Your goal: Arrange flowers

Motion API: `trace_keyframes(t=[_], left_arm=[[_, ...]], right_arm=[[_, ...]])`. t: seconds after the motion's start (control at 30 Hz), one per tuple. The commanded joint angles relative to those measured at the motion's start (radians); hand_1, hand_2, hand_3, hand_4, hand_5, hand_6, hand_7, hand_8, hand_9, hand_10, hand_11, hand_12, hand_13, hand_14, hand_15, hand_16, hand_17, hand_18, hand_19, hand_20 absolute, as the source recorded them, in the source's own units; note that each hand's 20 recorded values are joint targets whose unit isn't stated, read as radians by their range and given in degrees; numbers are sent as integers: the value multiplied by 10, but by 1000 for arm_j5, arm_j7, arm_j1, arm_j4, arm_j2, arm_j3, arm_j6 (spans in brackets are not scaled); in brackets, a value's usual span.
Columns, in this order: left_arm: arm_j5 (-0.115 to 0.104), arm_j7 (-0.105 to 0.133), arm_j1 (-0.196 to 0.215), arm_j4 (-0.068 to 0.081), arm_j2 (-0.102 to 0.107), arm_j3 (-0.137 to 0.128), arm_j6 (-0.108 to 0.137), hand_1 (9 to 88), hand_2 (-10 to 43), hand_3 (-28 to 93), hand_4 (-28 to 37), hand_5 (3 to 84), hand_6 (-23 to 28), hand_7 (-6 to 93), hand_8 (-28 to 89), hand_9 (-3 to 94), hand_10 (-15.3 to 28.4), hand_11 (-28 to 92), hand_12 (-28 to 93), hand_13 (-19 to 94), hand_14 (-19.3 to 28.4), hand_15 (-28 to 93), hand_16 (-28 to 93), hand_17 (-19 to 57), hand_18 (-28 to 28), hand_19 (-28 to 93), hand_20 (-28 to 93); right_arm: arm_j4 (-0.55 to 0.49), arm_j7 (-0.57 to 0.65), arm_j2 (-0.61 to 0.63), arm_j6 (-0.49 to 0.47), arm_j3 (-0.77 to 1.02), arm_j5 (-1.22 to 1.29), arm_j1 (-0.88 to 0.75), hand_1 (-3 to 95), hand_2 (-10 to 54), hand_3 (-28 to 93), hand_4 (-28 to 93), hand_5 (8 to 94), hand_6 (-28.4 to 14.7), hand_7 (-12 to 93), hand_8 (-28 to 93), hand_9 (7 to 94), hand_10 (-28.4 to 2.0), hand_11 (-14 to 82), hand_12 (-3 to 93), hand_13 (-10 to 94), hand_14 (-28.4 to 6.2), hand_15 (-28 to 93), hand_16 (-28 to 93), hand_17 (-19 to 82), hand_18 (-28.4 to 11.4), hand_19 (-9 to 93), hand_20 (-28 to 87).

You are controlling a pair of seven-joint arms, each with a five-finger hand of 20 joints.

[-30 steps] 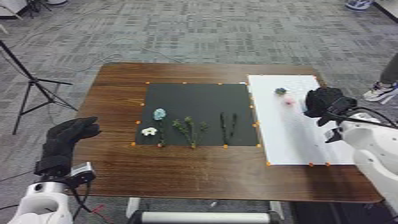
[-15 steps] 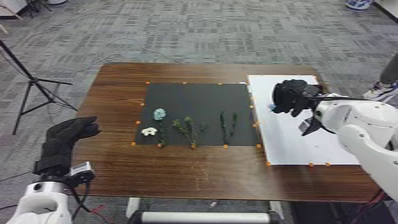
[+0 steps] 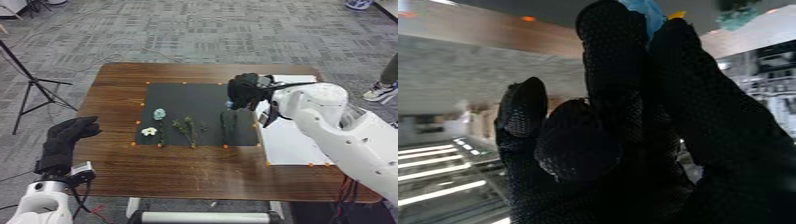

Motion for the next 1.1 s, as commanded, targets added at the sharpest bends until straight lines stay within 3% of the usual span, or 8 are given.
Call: trace_keyframes(t=[0.03, 0.3, 0.33, 0.43, 0.57, 0.8, 1.1], left_arm=[[-4, -2, -6, 1, 7, 4, -14, 344, 85, 671, -227, 555, 20, 241, -85, 575, 132, 294, 141, 460, 175, 449, -16, 54, 143, 263, 250], [-9, 3, -14, 9, 11, 15, -21, 344, 86, 671, -228, 555, 19, 241, -85, 574, 133, 294, 141, 460, 175, 449, -15, 55, 143, 264, 250], [-1, -11, -39, 17, 12, 27, -17, 343, 85, 671, -228, 555, 19, 242, -85, 574, 133, 294, 141, 460, 175, 449, -15, 55, 143, 264, 250], [-3, -7, -34, 15, 13, 23, -23, 343, 86, 671, -228, 555, 20, 242, -85, 575, 133, 294, 141, 460, 175, 449, -15, 55, 143, 264, 250], [0, -18, -63, 24, 15, 40, -17, 343, 86, 670, -228, 555, 20, 241, -85, 575, 133, 294, 141, 459, 175, 448, -15, 55, 142, 263, 250], [-8, -2, -44, 20, 12, 37, -25, 343, 86, 671, -227, 555, 20, 242, -86, 575, 133, 294, 141, 460, 175, 449, -15, 55, 143, 263, 250], [-6, -5, -51, 23, 10, 44, -32, 344, 87, 671, -228, 555, 20, 241, -85, 575, 132, 294, 141, 459, 175, 448, -15, 55, 142, 263, 250]], right_arm=[[53, -36, -148, -6, -49, -57, 53, 544, -91, 634, -244, 762, 45, 326, 17, 899, -68, 170, 277, 811, -61, 768, 297, 406, -217, 786, 471], [141, -60, -265, -3, -65, -115, 58, 547, -89, 627, -247, 760, 44, 329, 13, 895, -66, 158, 273, 810, -60, 771, 297, 406, -217, 788, 472], [182, -85, -295, -4, -54, -135, 68, 548, -87, 626, -247, 760, 44, 330, 13, 895, -66, 156, 273, 810, -60, 772, 297, 406, -217, 788, 472], [204, -84, -327, -3, -55, -160, 73, 549, -85, 624, -249, 757, 45, 333, 13, 893, -66, 153, 273, 809, -61, 774, 297, 405, -217, 789, 472], [271, -117, -391, -15, -29, -218, 84, 548, -84, 623, -248, 756, 45, 334, 11, 891, -65, 150, 274, 807, -61, 778, 298, 405, -217, 789, 473], [278, -89, -414, -13, -40, -235, 60, 547, -81, 623, -249, 751, 48, 339, 8, 889, -65, 146, 274, 805, -61, 780, 299, 405, -217, 789, 474], [298, -99, -454, 5, -39, -271, 38, 548, -79, 622, -250, 748, 49, 344, 5, 888, -64, 146, 272, 805, -62, 783, 299, 404, -217, 789, 474]])
